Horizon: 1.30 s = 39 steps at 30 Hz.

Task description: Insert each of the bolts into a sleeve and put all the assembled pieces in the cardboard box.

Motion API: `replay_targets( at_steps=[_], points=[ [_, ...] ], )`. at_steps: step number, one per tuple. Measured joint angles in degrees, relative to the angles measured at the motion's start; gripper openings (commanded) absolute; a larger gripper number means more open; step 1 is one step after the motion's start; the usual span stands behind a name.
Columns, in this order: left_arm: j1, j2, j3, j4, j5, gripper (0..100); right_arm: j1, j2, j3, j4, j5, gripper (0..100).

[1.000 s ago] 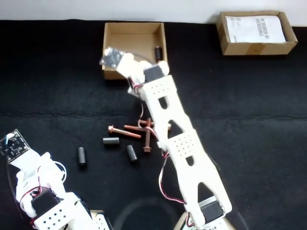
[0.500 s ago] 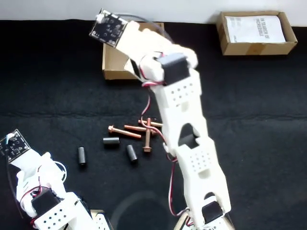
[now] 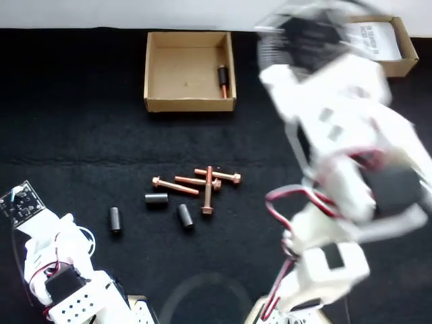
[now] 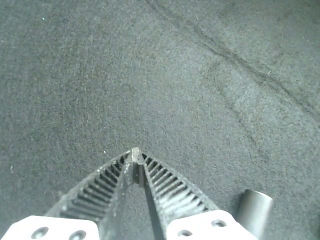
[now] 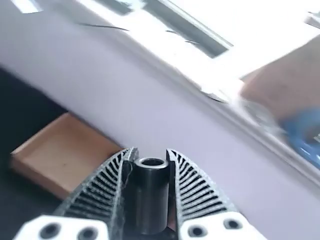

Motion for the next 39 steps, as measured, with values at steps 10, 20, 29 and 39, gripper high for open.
replay_targets(
  at_steps=[10, 20, 29, 39],
  points=[
    [7.3, 0.0, -0.9, 3.3, -2.8, 1, 26.1, -36.4, 32.8, 0.0, -8.0, 0.8],
    [21.1, 11.7, -20.2, 11.2, -7.4, 1, 38.2, -74.1, 70.0, 0.0, -8.3, 0.8],
    [32.4, 48.9, -50.5, 22.7, 7.4, 1, 49.9, -104.4, 104.6, -11.3, -7.2, 0.8],
    [40.4, 91.3, -74.7, 24.9, 30.3, 12, 51.7, -109.0, 117.9, -13.4, -4.8, 0.8]
  ],
)
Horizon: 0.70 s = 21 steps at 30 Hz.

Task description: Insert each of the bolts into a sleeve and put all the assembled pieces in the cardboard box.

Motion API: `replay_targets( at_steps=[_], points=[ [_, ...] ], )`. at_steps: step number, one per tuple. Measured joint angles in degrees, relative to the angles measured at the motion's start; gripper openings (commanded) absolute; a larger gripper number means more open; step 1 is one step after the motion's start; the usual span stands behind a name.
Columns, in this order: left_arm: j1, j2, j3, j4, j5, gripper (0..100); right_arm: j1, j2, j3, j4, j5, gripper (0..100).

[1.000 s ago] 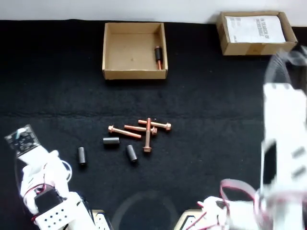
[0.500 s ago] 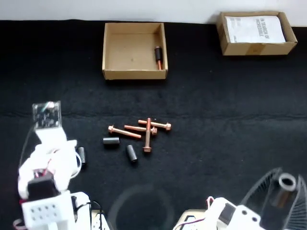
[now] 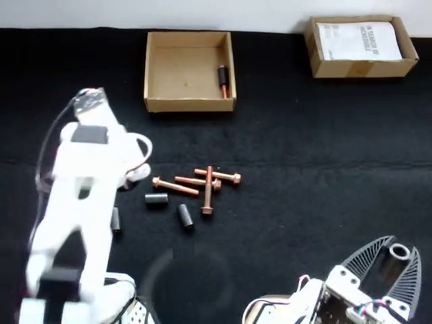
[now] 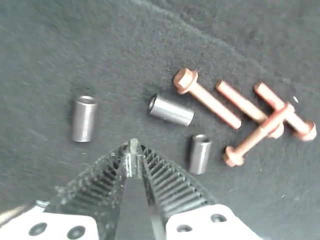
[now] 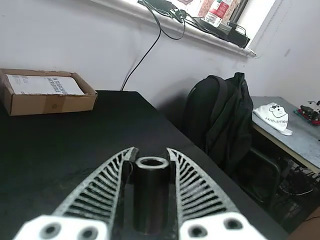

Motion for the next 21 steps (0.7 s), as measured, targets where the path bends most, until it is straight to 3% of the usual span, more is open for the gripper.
replay_targets(
  at_steps=[3, 9, 16, 21],
  points=[
    [1.6, 13.1, -6.9, 1.8, 6.4, 18, 0.0, 0.0, 0.4, 0.0, 0.0, 0.8],
    [2.6, 35.7, -26.2, 9.1, 14.2, 15, 0.0, 0.0, 0.4, 0.0, 0.4, 0.8],
    [4.7, 52.5, -47.6, 15.3, 15.9, 15, 0.0, 0.0, 0.4, 0.0, 0.4, 0.8],
    [4.9, 57.8, -52.4, 15.7, 15.9, 15, 0.0, 0.0, 0.4, 0.0, 2.6, 0.8]
  ],
)
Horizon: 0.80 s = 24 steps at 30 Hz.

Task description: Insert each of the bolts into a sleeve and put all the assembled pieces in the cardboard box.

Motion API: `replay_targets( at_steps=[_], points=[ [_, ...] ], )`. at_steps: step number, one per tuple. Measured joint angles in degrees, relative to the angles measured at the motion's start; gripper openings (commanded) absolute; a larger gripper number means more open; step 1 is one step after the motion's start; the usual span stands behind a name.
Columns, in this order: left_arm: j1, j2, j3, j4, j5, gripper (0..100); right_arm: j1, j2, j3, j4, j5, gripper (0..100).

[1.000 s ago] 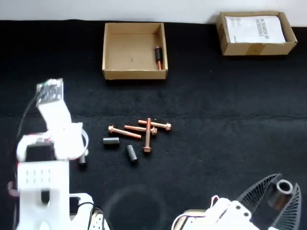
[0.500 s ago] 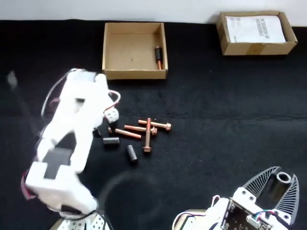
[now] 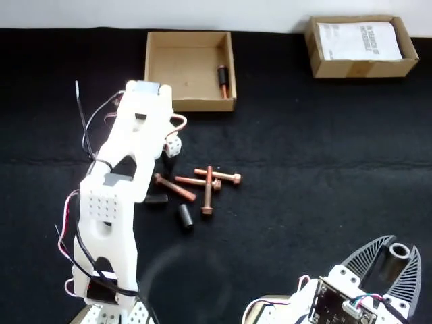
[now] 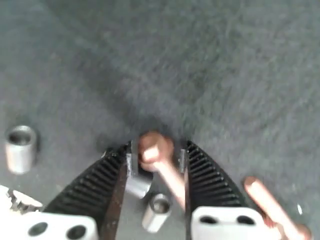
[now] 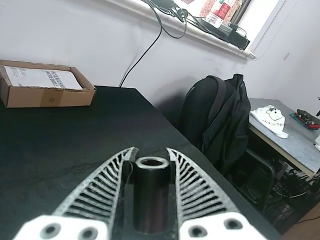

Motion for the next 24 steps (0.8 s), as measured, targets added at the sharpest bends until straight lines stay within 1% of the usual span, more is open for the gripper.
replay_targets(
  at_steps=[13, 16, 20, 24],
  points=[
    [4.6, 2.3, -1.7, 1.5, -0.1, 15, 0.0, -0.1, 0.4, 0.0, 0.4, 0.8],
    [5.0, 2.3, -1.9, 1.5, -0.1, 15, 0.0, -0.1, 3.1, -2.5, 0.4, 0.8],
    [5.0, 3.3, -5.6, 1.6, -0.1, 15, 0.0, -0.1, 6.2, -6.2, 0.4, 0.8],
    [6.2, 4.1, -11.4, 1.4, -0.1, 15, 0.0, -0.1, 6.9, -7.3, 0.4, 0.8]
  ],
)
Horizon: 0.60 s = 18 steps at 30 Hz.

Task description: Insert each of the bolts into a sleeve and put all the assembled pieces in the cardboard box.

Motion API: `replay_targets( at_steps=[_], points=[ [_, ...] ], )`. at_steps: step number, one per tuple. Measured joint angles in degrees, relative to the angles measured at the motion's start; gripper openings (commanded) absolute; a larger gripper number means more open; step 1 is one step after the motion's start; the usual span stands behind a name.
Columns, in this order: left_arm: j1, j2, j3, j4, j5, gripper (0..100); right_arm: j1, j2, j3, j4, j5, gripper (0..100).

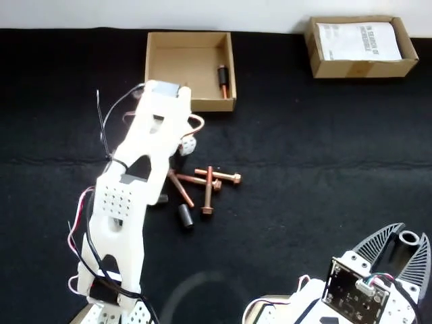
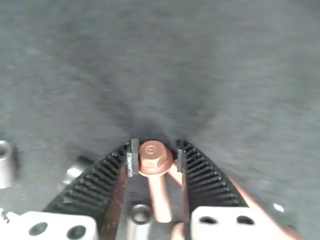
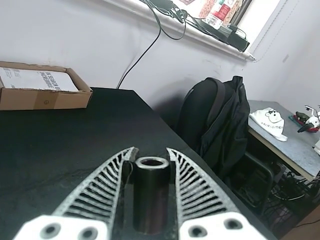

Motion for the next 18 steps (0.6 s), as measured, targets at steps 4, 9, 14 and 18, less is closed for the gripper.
replay_targets(
  at_steps=[4, 9, 14, 18],
  points=[
    [1.6, 0.2, -6.1, 0.4, 0.0, 15, 0.0, 0.0, 0.2, 0.0, 0.0, 0.8],
    [3.8, 0.2, -9.9, 1.1, -2.2, 15, 0.1, 0.0, 1.8, 0.0, 1.1, 0.8],
    [3.8, 0.2, -10.0, 1.1, -2.8, 15, 0.2, 0.0, 2.1, 0.0, 2.3, 0.8],
    [3.7, -2.8, -5.4, 1.1, -2.8, 15, 0.2, 0.0, 2.5, -0.4, 2.3, 0.8]
  ],
)
